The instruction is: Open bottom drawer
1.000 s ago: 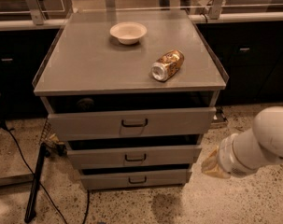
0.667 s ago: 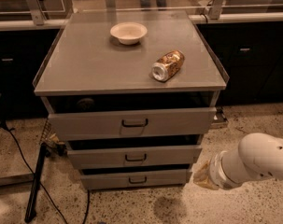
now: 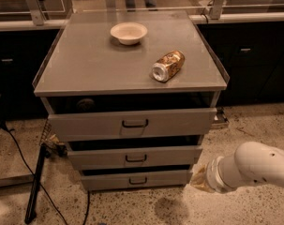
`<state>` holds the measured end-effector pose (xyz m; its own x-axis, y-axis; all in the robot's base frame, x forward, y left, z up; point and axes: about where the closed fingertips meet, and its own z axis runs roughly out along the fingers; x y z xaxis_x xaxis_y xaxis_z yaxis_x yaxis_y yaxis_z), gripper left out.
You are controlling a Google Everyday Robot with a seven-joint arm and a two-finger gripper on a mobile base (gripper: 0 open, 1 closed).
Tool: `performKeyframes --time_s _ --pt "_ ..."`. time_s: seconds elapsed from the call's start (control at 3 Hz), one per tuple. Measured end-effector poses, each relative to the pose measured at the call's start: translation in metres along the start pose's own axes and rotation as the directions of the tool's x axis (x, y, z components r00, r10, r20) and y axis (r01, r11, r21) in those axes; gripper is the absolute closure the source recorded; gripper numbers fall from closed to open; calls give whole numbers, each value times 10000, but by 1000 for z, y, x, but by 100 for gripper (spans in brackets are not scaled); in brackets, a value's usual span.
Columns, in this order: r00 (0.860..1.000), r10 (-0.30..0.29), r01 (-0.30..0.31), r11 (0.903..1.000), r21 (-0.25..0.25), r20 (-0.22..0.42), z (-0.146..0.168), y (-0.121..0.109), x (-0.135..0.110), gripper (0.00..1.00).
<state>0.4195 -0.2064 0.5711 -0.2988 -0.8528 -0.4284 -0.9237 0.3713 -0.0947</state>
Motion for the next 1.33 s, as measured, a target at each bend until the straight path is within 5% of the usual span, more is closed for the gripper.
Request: performKeyframes --time_s 0.67,1.0,1.33 --pt "9935 -379 388 9992 -61 1069 136 -18 24 100" --pt "9905 -63 129 9988 -476 1374 206 -10 41 100" --pt "9905 -65 132 9988 -476 1375 206 -10 41 100"
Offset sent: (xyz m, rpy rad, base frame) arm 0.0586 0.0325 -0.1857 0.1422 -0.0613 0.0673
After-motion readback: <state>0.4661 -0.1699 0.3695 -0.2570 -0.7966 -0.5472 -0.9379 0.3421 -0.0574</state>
